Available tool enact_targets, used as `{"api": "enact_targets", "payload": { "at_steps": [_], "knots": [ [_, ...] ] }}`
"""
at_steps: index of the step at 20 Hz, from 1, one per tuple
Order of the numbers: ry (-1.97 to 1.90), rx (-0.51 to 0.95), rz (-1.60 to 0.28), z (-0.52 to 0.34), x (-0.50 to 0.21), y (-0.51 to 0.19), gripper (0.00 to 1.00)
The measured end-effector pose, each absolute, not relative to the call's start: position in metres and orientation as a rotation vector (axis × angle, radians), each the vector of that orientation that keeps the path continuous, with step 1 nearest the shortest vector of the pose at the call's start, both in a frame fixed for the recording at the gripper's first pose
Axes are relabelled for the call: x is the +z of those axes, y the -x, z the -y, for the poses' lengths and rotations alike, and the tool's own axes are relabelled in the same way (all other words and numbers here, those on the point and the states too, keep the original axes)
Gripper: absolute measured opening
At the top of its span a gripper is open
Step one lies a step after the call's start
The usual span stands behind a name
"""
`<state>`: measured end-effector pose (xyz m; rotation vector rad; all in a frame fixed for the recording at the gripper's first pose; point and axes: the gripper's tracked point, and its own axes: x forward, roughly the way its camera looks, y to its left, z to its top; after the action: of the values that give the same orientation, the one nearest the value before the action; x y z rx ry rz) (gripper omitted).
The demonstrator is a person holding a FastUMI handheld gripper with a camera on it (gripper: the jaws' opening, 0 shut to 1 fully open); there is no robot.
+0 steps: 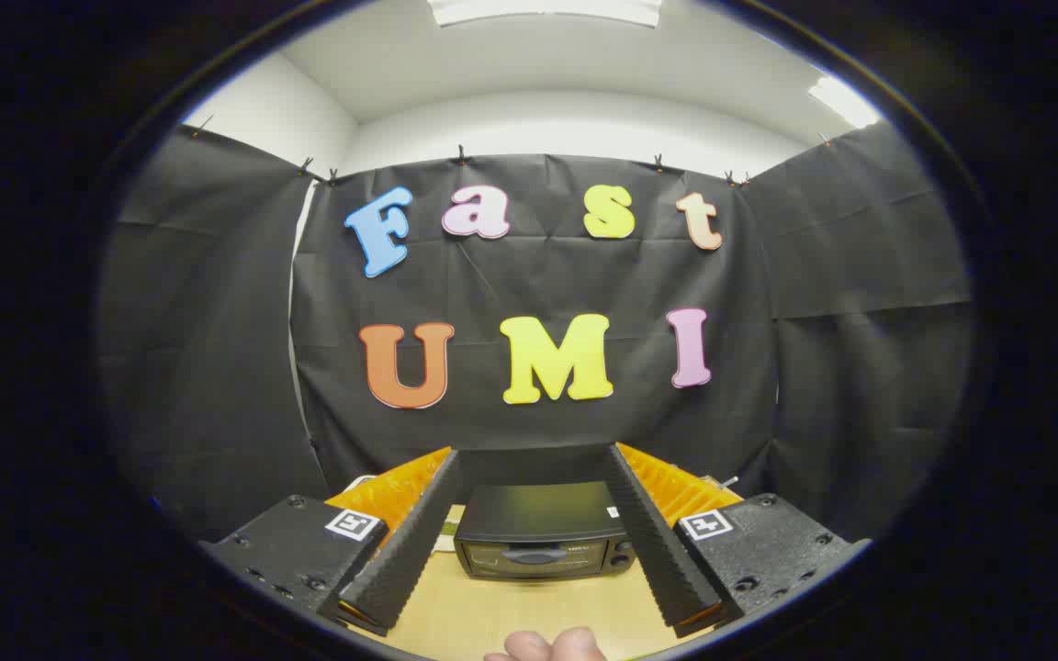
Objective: Open the toaster oven, put the food inside, and close the toaster oven door.
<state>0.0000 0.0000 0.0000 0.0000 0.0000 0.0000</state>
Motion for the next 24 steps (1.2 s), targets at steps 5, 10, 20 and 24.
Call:
{"api": "enact_targets", "payload": {
  "at_steps": [5, 10, 20, 24],
  "knots": [
    [-0.001, 0.001, 0.013, -0.005, 0.007, 0.005, 1.00],
    [0.003, 0.018, 0.027, -0.012, 0.002, 0.016, 1.00],
    [0.040, 0.097, 0.002, -0.047, -0.059, 0.012, 1.00],
    [0.082, 0.132, 0.024, -0.062, -0.059, -0.003, 1.00]
  ]
}}
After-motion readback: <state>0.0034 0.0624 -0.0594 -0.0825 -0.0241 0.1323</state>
